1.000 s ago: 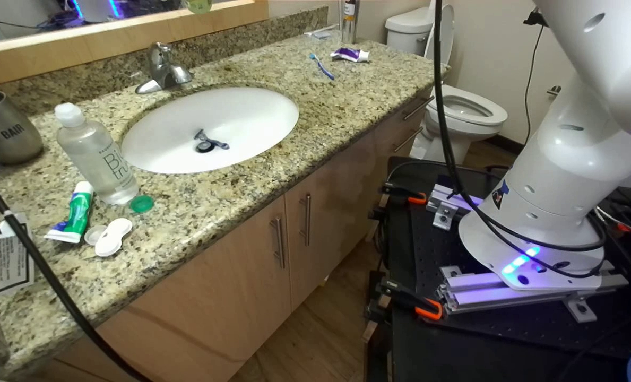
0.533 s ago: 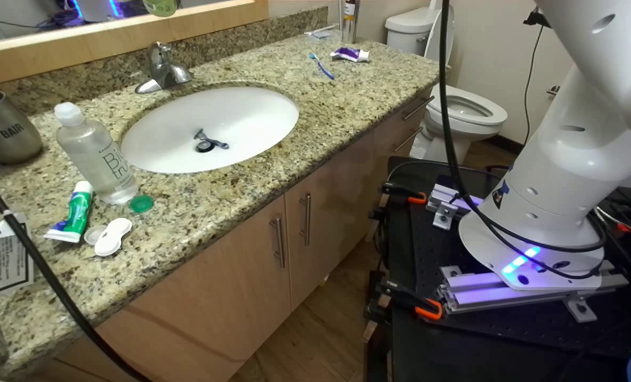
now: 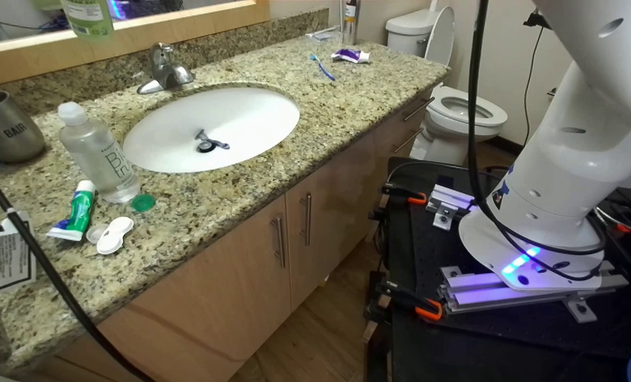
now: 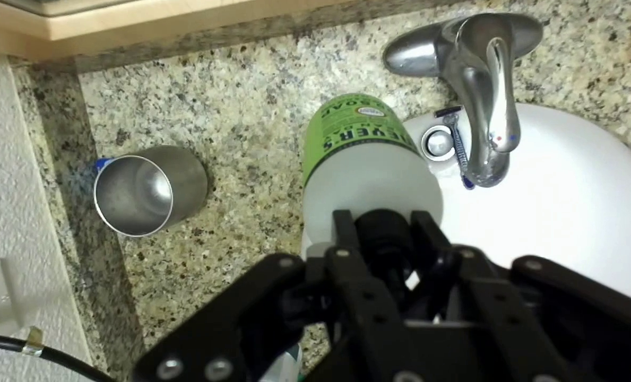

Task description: Move the green and white pump bottle to the left side of the counter

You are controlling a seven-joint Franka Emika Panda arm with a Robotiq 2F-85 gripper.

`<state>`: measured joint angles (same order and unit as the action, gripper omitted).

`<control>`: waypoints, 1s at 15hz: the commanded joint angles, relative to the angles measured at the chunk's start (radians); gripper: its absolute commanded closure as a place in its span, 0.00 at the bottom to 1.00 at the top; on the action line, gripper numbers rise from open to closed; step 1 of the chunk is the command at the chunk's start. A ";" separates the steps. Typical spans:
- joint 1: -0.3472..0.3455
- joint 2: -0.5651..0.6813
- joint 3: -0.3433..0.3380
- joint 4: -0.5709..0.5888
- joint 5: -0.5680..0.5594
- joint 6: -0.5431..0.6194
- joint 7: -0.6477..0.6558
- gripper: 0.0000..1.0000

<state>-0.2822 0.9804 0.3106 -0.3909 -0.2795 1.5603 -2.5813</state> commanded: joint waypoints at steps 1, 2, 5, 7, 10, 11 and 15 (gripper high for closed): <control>0.000 0.001 -0.009 0.000 0.001 0.000 0.000 0.70; -0.009 0.001 -0.014 0.000 0.003 0.000 -0.001 0.70; -0.020 0.049 -0.036 -0.010 -0.016 0.039 0.051 0.92; 0.008 0.090 -0.047 -0.010 -0.035 0.055 0.062 0.92; 0.105 0.183 -0.208 0.074 0.068 0.065 0.032 0.92; 0.126 0.201 -0.228 0.086 0.080 0.092 0.036 0.92; 0.133 0.169 -0.237 0.024 0.177 0.127 0.100 0.92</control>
<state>-0.1397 1.1647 0.0876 -0.3727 -0.1746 1.6824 -2.5165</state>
